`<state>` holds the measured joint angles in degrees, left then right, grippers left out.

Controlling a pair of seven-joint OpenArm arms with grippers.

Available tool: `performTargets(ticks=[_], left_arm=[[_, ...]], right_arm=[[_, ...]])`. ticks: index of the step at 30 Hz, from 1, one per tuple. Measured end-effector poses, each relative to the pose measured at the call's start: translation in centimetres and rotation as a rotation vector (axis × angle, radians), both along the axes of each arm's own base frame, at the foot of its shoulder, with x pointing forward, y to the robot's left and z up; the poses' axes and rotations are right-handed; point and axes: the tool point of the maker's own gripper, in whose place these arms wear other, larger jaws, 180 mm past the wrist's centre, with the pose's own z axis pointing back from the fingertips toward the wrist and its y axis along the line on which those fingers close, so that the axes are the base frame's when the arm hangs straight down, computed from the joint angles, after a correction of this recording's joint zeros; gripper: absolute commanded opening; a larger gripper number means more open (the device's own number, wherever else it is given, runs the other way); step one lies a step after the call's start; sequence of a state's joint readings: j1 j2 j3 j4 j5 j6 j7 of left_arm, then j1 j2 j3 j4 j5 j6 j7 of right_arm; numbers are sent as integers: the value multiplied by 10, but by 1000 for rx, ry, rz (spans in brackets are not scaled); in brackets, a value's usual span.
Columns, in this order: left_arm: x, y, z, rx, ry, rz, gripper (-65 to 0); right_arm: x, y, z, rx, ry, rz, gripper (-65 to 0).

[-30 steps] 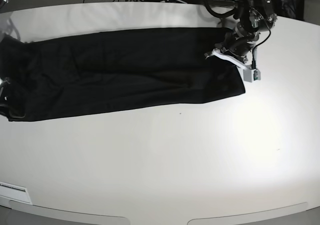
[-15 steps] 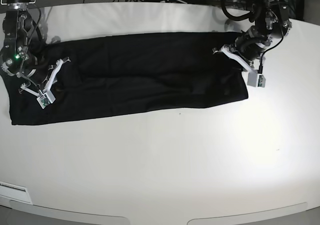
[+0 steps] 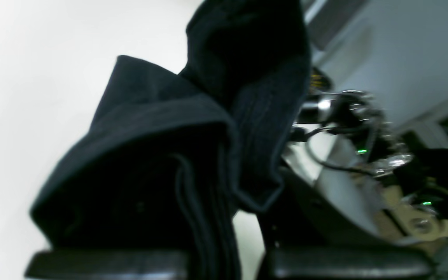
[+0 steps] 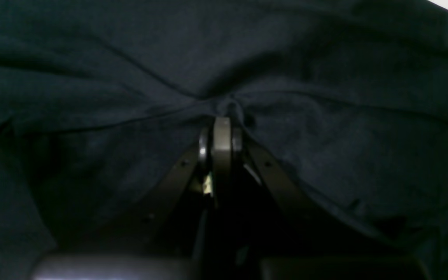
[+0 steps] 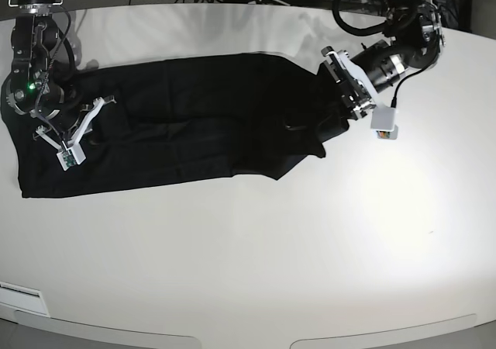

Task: Fold the T-shirt properly
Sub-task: 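Grasp the strip's end with the left gripper and fold it toward the right gripper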

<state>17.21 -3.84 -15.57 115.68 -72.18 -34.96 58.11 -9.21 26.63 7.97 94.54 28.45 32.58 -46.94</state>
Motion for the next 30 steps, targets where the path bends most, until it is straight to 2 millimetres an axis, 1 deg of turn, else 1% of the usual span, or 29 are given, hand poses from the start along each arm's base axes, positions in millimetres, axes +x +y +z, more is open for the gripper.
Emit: performTargets(ticks=[1,4,8,11,13,15,17,19,21,23,24,26,27,28,30], left_arm=[[-1,-9,2,-20,-3,-16,-650],[1,-35,-1,6,-13,-52,-650],[20,-58,-4,107,-99,-15,-650],[31,-77,-8,110,-106,-13,-650],[37,-91,-20,95,-69,-39,-650],[44,-104,-37,82,-14,-63,-650],[49,-111,-55,76,45,-84,-650],[56,-113,-69,67,83,-88,-650],[61,-115,-76,50,110,-97,-650],[63,-116,-74,0,129,-100,-650],[63,-118,-71,-36,135,-101,-582],[59,-124,-61,-103,147,-134,-398],[56,-128,-54,-149,153,-158,-322],[51,-134,-47,-189,159,-188,-279],[39,-146,-41,-214,174,-260,-271]], right_arm=[[0,0,0,1,0,0,-650],[0,0,0,1,1,0,-650],[-3,-2,-3,-11,25,0,-650],[-5,-2,-4,-13,30,0,-650],[-5,1,-3,5,30,-1,-650],[-7,2,-4,6,33,16,-650],[-7,4,-3,13,32,18,-650],[-7,4,-3,13,32,18,-650],[-8,4,-4,13,36,18,-650],[-8,4,-4,13,35,19,-650],[-8,4,-4,13,35,19,-650],[-8,4,-4,13,35,19,-650],[-8,4,-4,13,35,21,-650],[-8,5,-4,18,34,21,-650],[-8,8,-2,40,32,21,-650]])
